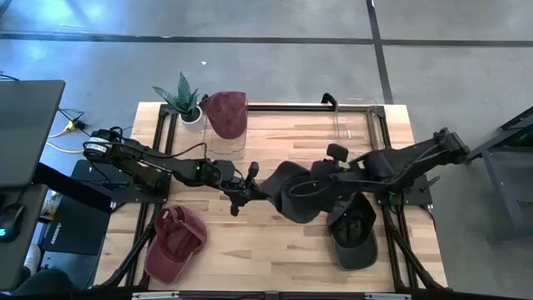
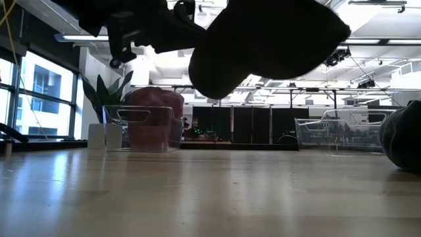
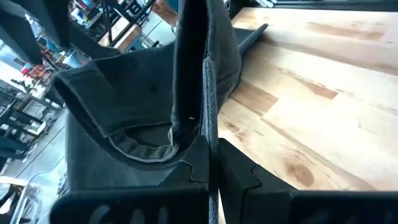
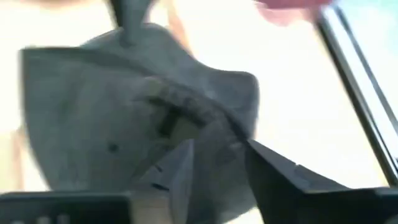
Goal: Pick & Place hat
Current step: Put the top black cap into the right transparent bin
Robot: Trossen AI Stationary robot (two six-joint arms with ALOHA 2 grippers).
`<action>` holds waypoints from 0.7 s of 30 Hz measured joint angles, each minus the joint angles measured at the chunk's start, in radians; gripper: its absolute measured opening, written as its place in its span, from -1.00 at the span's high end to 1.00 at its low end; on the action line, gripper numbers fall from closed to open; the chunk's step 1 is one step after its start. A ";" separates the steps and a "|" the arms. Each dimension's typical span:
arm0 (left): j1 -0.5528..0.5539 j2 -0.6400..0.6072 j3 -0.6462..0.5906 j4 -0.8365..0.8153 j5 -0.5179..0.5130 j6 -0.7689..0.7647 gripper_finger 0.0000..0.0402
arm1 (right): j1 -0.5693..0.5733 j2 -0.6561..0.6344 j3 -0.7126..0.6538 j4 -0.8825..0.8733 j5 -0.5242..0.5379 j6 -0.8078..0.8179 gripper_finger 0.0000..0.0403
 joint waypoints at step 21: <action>0.001 0.000 0.000 0.051 -0.012 -0.026 1.00 | 0.238 0.251 0.000 -0.161 0.066 -0.472 -0.16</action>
